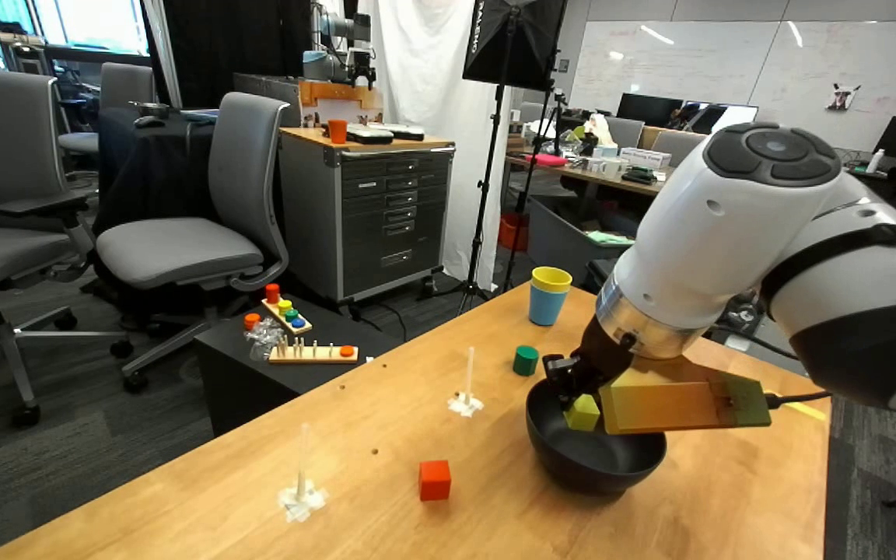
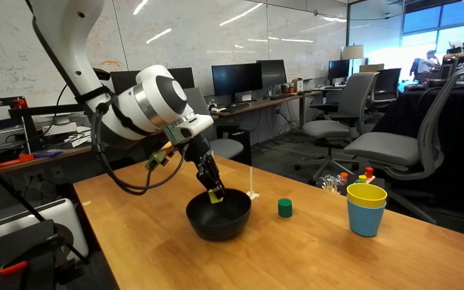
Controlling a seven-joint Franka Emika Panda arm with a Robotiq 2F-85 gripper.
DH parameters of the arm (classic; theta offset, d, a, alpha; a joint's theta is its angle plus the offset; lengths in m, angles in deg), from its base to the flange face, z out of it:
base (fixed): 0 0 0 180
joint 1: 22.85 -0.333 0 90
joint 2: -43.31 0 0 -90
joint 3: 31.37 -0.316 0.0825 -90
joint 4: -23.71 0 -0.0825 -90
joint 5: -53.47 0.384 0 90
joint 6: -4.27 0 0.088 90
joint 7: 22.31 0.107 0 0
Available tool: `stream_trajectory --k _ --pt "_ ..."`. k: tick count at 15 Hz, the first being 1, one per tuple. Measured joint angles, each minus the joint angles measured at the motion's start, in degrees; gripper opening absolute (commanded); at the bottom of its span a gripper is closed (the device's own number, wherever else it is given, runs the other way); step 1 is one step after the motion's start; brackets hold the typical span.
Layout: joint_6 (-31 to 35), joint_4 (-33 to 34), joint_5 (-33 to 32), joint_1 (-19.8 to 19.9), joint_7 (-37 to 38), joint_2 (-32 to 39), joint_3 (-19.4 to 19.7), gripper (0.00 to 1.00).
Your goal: Put the blocks into the bowl
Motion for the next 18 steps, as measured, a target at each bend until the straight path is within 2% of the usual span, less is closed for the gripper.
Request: stream_trajectory --k 6,7,8,9,11,15,16,18 --pt "1.77 0.00 0.00 0.02 0.81 2.76 0.28 0.12" --pt "1.91 0.00 0.00 0.02 0.82 3.02 0.34 0.16" --pt "1.98 0.00 0.00 0.02 0.82 3.23 0.39 0.21" --pt "2.01 0.00 0.00 0.02 0.83 3.37 0.44 0.57" --pt "2.02 0.00 0.00 0.03 0.85 3.48 0.51 0.64" --pt "2.02 0.01 0.00 0.04 0.88 3.51 0.56 0.96" --pt "2.02 0.01 0.00 0.04 0.89 3.52 0.57 1.00" --pt "2.02 0.01 0.00 0.06 0.89 3.52 0.57 1.00"
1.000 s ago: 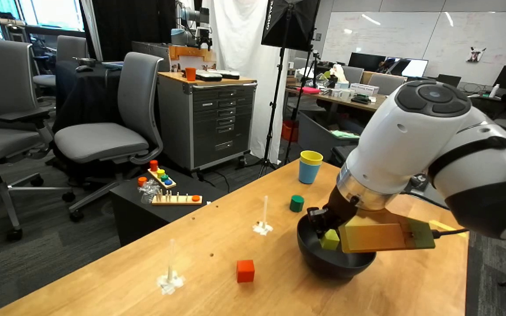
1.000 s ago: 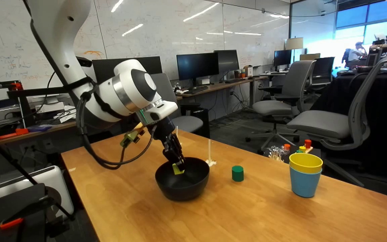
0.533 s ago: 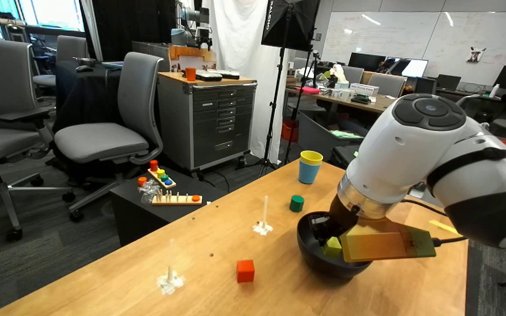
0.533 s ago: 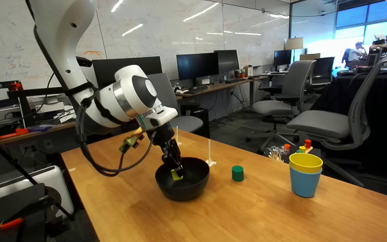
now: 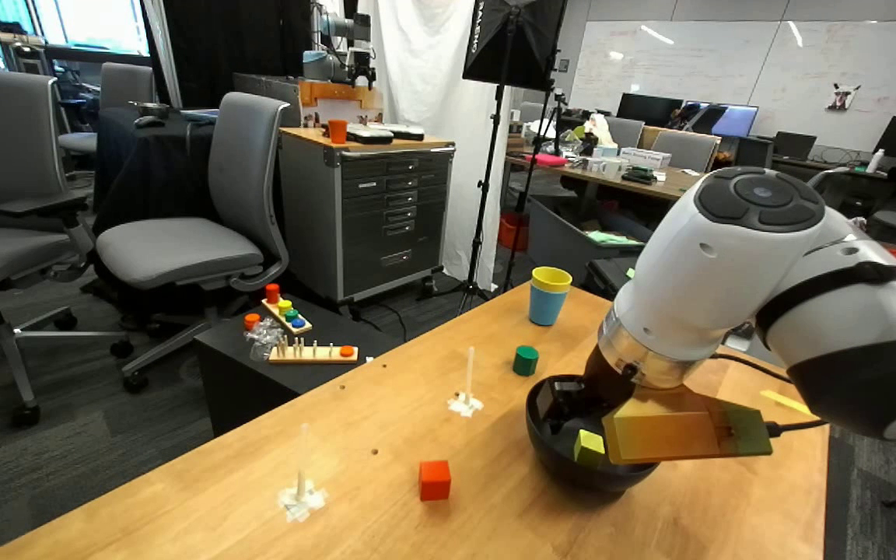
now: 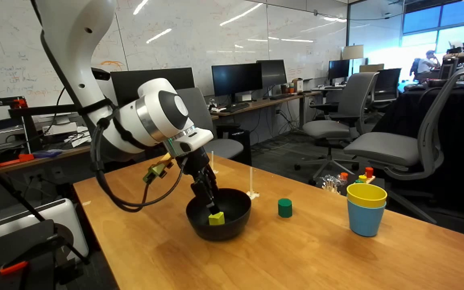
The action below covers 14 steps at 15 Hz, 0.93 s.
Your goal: Put the blocks into the bowl
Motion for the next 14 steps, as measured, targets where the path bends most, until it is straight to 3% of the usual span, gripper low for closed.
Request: stream_trajectory --k 5,14 --pt "-0.05 -0.30 3.34 1.49 -1.11 0.00 -1.73 1.00" --pt "-1.21 -0.70 16.21 9.80 -12.00 -3.37 -16.22 1.00"
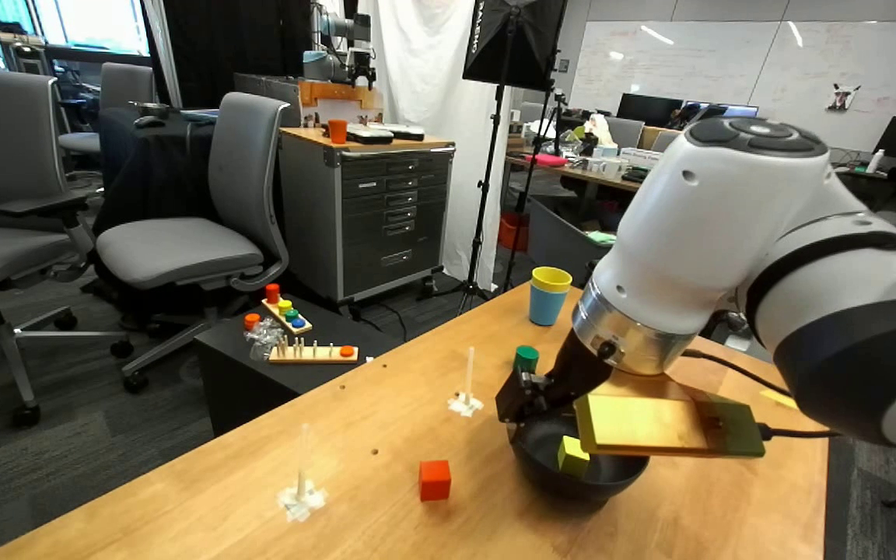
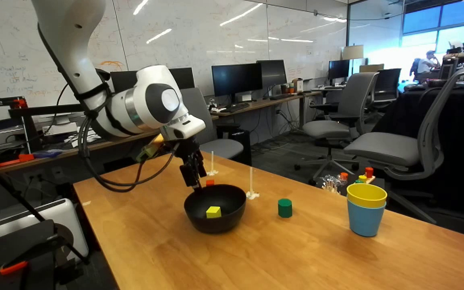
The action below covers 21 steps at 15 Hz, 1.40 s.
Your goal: Put the blocks into the bowl
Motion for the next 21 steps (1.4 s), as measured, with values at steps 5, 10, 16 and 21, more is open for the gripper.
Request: stream_trajectory --k 5,10,16,21 --pt "-2.80 -0.77 4.42 3.37 -5.19 -4.07 -6.08 1.00" --pt "-10.27 -0.97 10.11 -0.44 -15.27 -4.41 -4.44 1.00" --pt "-11.52 -0.99 14.14 -7.72 -20.06 -4.26 0.78 1.00" --pt "-11.49 -1.00 14.30 -8.06 -20.08 -4.15 1.51 1.00"
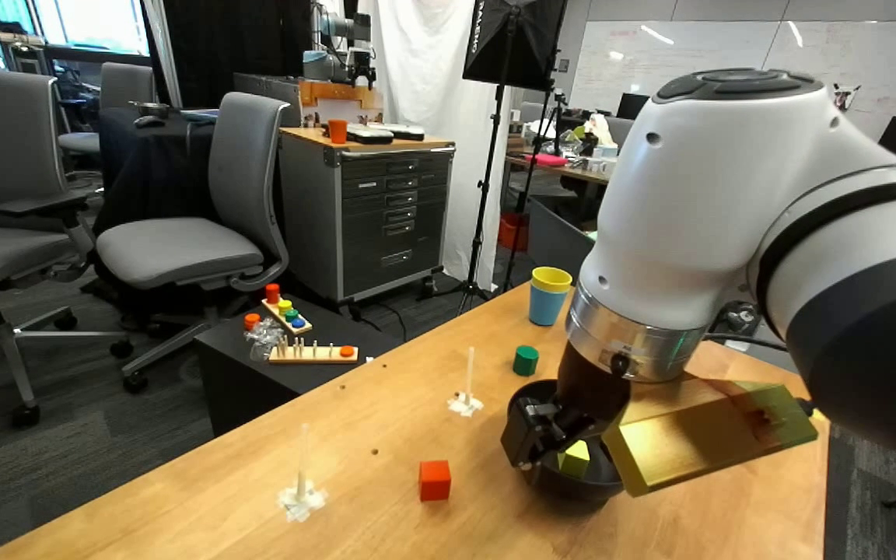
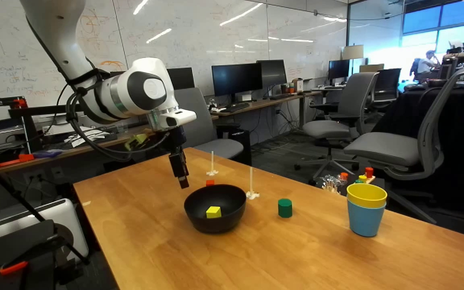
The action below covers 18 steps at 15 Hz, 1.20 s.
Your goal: Put the blocks into the bowl
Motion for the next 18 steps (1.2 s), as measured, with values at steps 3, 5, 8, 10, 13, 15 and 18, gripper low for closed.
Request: stream_trajectory --k 3,5,8,10,13,15,18 --pt "0.37 -0.06 0.43 -1.78 -0.29 0.37 1.65 1.00" --pt "0.80 0.28 0.58 -2.90 -0.39 0.69 2.16 1.00" --pt "2.50 1.89 2.55 -4.43 -0.95 1.64 2.16 1.00" --pt "4.40 3.68 2.99 -5.82 -0.82 2.69 2.75 1.00" --pt "5.90 7.48 3.60 -8.88 0.31 5.44 5.46 1.00" --pt "5.91 10.53 4.18 -10.87 1.60 8.14 7.51 1.00" --pt "5.86 15.22 5.26 -13.23 3.76 13.18 10.04 1.00"
